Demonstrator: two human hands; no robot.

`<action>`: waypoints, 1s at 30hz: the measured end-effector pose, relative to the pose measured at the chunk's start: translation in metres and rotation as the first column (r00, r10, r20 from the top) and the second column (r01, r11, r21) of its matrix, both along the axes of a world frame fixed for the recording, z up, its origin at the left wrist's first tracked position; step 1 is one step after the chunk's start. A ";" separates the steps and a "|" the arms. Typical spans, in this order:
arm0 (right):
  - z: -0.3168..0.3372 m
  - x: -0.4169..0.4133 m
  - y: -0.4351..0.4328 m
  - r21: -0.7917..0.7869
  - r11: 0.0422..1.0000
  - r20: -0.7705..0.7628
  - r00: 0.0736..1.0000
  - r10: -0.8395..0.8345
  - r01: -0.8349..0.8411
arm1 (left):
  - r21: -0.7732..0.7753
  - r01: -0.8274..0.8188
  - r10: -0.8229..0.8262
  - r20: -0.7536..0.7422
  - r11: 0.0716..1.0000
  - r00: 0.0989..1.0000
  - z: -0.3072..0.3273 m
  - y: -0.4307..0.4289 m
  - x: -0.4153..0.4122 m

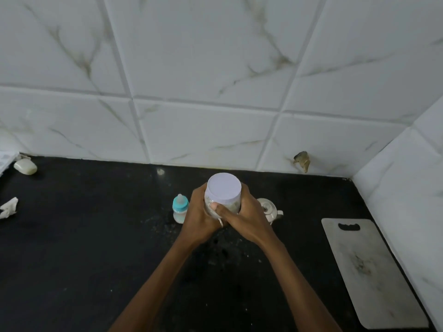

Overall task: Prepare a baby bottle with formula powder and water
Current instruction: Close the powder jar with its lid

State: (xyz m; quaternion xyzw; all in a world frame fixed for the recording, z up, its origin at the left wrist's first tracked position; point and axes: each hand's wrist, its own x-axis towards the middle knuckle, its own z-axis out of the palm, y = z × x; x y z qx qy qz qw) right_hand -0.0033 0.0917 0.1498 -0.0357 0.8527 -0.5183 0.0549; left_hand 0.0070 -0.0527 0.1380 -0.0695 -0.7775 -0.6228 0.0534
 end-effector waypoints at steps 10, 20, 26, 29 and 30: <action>-0.092 -0.014 0.009 -0.042 0.998 0.065 0.997 0.043 -0.041 | -0.100 -0.107 0.122 0.150 0.989 0.981 -0.113 0.006 -0.008; -0.140 -0.030 0.012 -0.078 0.996 0.063 0.997 0.053 -0.048 | -0.192 -0.143 0.166 0.113 0.971 0.980 -0.144 0.012 -0.022; -0.153 -0.032 0.017 -0.066 0.997 0.081 0.996 0.048 -0.042 | -0.256 -0.140 0.170 0.100 0.957 0.980 -0.158 0.014 -0.025; -0.155 -0.031 0.019 -0.078 0.996 0.093 0.994 0.053 -0.045 | -0.268 -0.142 0.170 0.084 0.953 0.982 -0.163 0.013 -0.026; -0.155 -0.030 0.019 -0.079 0.996 0.096 0.994 0.053 -0.045 | -0.269 -0.141 0.169 0.084 0.953 0.982 -0.163 0.013 -0.026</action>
